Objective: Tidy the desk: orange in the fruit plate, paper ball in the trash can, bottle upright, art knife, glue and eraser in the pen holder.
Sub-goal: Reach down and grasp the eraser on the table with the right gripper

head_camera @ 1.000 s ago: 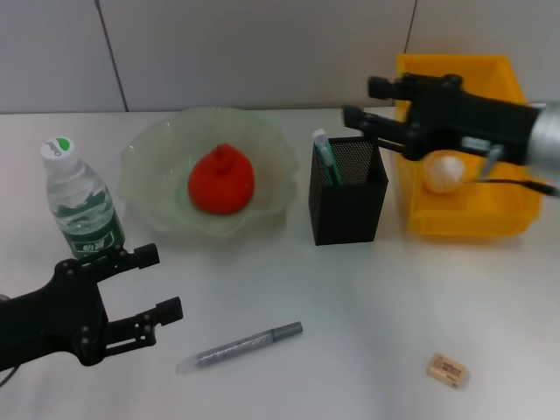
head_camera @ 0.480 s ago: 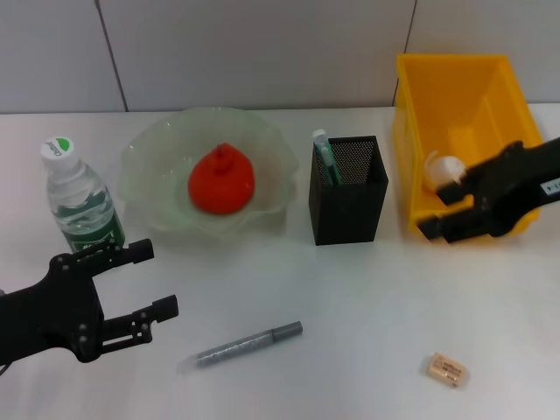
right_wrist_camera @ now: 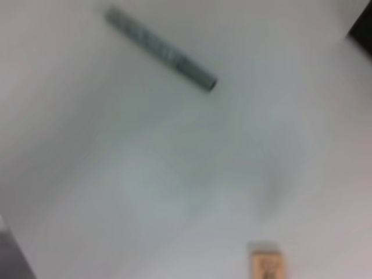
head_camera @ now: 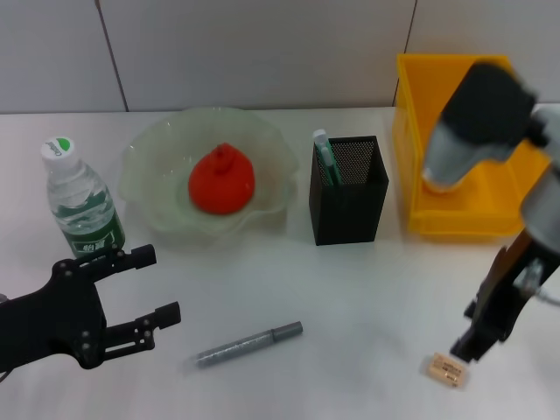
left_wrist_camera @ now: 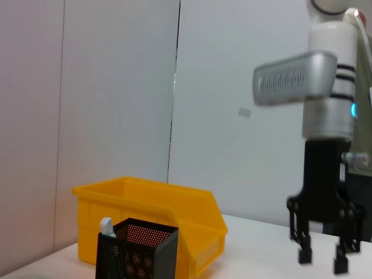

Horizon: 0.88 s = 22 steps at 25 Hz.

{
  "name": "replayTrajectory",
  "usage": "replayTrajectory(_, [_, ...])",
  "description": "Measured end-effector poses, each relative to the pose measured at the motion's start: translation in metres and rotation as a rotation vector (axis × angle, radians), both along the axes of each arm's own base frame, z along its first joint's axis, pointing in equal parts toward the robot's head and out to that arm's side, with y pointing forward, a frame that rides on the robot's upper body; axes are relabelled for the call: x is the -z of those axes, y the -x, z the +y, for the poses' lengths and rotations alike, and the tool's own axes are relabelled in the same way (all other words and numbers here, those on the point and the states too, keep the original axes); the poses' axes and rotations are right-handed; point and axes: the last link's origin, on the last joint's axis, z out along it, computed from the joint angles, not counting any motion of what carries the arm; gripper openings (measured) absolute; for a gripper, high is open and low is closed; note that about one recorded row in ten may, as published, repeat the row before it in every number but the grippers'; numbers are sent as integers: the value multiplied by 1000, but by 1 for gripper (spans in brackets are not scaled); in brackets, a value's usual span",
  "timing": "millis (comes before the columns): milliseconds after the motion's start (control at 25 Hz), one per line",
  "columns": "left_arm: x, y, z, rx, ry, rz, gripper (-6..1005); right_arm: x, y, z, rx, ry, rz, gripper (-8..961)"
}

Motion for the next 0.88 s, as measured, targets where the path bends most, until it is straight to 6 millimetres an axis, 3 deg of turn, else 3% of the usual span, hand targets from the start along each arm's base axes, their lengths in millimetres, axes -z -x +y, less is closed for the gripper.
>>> replayTrajectory(120, [1, 0, -1, 7, -7, 3, 802, 21, -7, -3, 15, 27, -59, 537])
replayTrajectory(720, [4, 2, -5, -1, 5, 5, 802, 54, -22, -10, -6, -9, -168, 555])
replayTrajectory(880, [4, 3, -5, -3, 6, 5, 802, 60, -25, -9, -6, -16, -181, 603])
